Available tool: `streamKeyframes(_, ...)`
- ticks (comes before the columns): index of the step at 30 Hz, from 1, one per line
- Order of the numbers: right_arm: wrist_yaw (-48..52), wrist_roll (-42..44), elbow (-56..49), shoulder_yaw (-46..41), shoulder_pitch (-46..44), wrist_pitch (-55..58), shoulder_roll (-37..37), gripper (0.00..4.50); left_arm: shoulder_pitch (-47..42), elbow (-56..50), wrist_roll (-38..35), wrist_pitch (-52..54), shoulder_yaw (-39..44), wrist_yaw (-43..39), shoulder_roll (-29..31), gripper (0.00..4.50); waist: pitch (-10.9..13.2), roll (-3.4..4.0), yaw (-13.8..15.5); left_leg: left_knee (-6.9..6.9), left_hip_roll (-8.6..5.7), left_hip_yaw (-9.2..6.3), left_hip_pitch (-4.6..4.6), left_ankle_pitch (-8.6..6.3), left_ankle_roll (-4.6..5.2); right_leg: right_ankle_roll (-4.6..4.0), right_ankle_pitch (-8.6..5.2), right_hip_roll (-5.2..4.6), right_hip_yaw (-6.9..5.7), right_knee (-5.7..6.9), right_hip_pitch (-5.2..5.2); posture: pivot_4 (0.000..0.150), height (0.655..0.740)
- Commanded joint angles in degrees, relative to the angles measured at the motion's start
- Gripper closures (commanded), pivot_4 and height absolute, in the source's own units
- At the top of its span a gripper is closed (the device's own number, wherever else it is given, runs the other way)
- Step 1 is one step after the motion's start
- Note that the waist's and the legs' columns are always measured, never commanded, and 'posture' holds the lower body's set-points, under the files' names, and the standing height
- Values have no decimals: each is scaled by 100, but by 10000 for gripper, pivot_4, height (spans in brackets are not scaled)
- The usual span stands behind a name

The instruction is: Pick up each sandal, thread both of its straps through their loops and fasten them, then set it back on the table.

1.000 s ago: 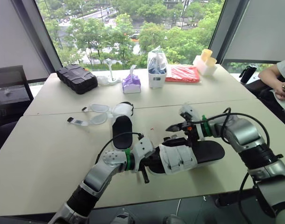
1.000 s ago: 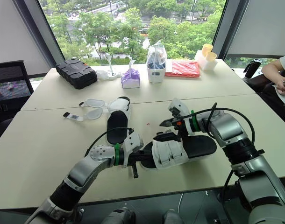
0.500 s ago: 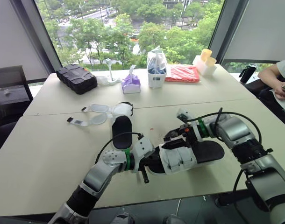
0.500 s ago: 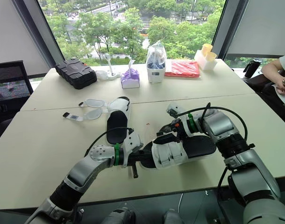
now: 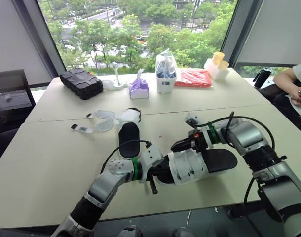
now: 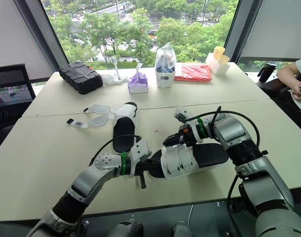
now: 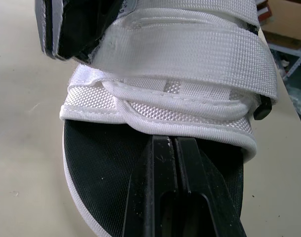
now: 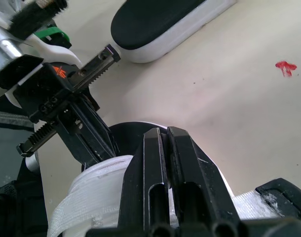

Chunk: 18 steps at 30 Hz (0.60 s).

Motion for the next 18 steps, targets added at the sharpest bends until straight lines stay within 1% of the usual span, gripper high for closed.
streamKeyframes(1, 141, 371, -776, -375, -199, 219, -131, 44735, 81, 215, 166, 135, -261, -121, 160, 45000, 0, 0, 2, 0, 0, 0, -1, 0, 0, 0, 0, 0, 0, 0, -2, 1500, 7400)
streamKeyframes(4, 166, 613, -1401, -584, -244, 353, -256, 44735, 31, 229, 183, 124, -332, -238, 223, 45000, 0, 0, 2, -2, 0, 0, -8, 0, -1, 0, 0, 0, 1, 2, -13, 1500, 7400)
streamKeyframes(8, 124, 890, -1885, -777, -358, 594, -389, 44735, -34, 266, 225, 60, -409, -372, 283, 45000, 0, 0, -6, -3, 1, 1, -7, 0, -1, 0, 0, 0, 1, 3, -13, 1500, 7400)
streamKeyframes(12, 71, 1010, -2033, -831, -429, 610, -450, 44735, -67, 305, 228, 20, -432, -438, 295, 45000, 0, 0, -3, 0, 1, 2, -7, 1, -1, -4, 3, 0, 2, 4, -12, 1500, 7400)
streamKeyframes(18, 99, 1016, -1932, -820, -620, 414, -504, 44735, -134, 386, 256, -40, -479, -542, 302, 45000, 1, 1, -2, 0, 1, 3, -8, 2, -2, -4, 3, 0, 2, 5, -14, 1500, 7400)
